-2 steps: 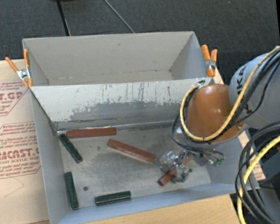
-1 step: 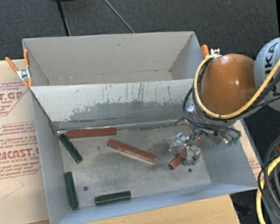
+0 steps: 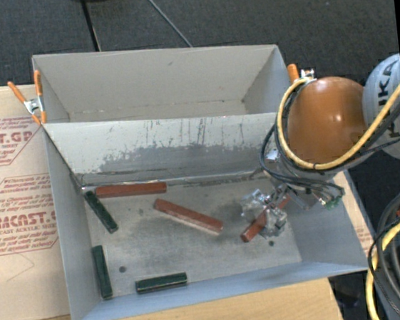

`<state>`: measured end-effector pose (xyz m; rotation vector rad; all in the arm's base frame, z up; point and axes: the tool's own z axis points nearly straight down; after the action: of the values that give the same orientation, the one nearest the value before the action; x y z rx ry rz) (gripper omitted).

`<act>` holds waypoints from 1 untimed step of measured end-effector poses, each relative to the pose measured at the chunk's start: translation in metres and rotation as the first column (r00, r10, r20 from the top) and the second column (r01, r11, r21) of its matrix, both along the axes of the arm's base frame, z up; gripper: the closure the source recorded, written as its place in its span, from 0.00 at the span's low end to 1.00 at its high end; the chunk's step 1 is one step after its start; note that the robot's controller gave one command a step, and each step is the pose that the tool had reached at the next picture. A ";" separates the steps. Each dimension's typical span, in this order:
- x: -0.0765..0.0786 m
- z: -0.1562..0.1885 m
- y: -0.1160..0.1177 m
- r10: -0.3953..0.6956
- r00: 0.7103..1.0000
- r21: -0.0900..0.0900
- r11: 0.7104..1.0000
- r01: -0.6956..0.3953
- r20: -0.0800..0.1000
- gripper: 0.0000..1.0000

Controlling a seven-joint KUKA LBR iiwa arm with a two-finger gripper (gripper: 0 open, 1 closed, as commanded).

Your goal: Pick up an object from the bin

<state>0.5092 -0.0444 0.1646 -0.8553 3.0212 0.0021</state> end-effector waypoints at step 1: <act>0.000 0.001 0.000 0.000 1.000 0.000 1.000 0.000 0.000 1.00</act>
Offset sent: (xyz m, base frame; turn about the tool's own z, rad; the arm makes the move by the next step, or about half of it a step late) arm 0.0003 -0.0573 -0.0562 -0.2867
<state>0.5090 -0.0443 0.1651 -0.8555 3.0215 0.0024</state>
